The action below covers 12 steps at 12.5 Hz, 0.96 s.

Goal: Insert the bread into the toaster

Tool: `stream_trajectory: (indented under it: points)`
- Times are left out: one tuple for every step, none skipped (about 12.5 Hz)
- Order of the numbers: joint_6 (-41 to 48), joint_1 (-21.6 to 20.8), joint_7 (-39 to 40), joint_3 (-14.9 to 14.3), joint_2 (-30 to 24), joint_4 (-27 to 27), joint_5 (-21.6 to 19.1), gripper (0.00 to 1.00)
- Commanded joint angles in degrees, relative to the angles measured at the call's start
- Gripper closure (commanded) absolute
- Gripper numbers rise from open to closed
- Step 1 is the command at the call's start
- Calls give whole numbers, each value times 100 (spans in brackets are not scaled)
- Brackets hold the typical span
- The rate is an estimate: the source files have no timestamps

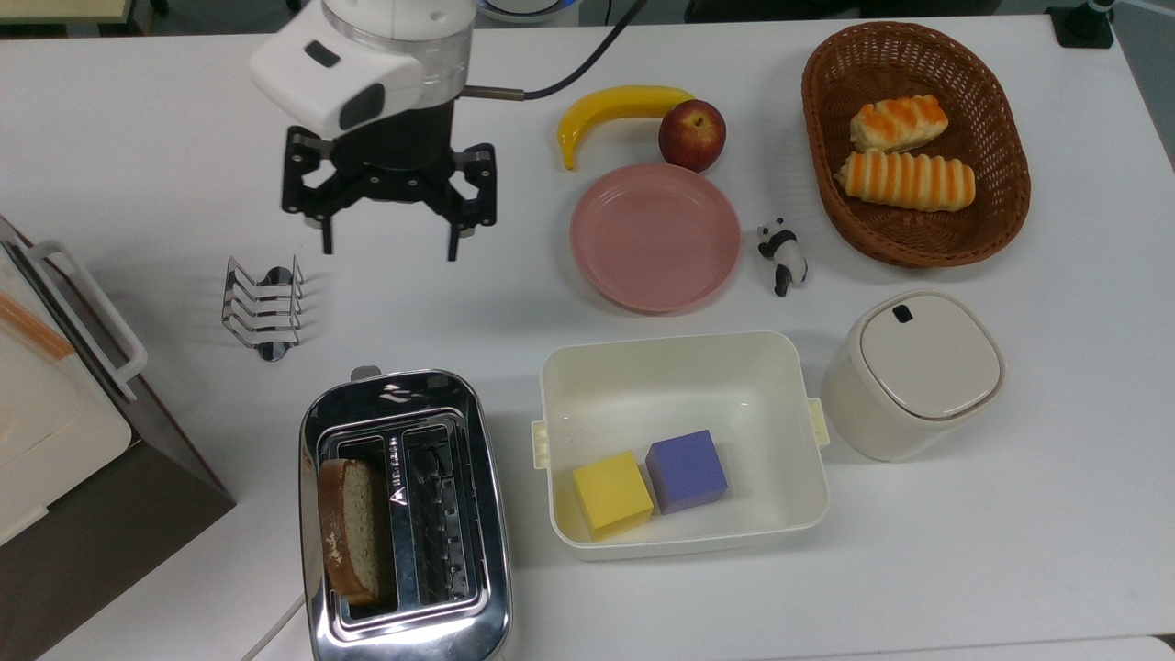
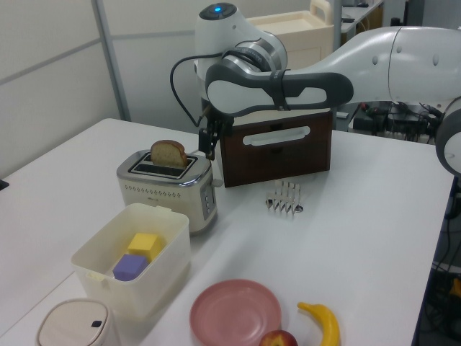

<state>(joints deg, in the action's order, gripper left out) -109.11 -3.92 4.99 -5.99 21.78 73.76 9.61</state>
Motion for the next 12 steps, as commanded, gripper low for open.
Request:
stream_trajectory:
  points:
    - [704,58,-69,98,-166,183,-537,0]
    - [977,67,-69,89,-200,183,-644,0]
    - [1084,67,-60,72,-227,183,-697,0]
    - [1094,93,-25,63,-218,200,-767,0]
    - [1085,181,80,54,-210,209,-924,0]
    - [1076,269,220,45,-201,227,-1091,0]
    - [1067,304,317,36,-192,236,-1171,0]
    - [1085,305,344,28,-192,244,-1111,0]
    - [1111,313,310,27,-201,244,-1111,0]
    - [1198,339,292,10,-244,236,-1171,0]
    - [1330,383,283,1,-253,227,-1181,0]
    - [1401,418,274,1,-280,218,-1181,0]
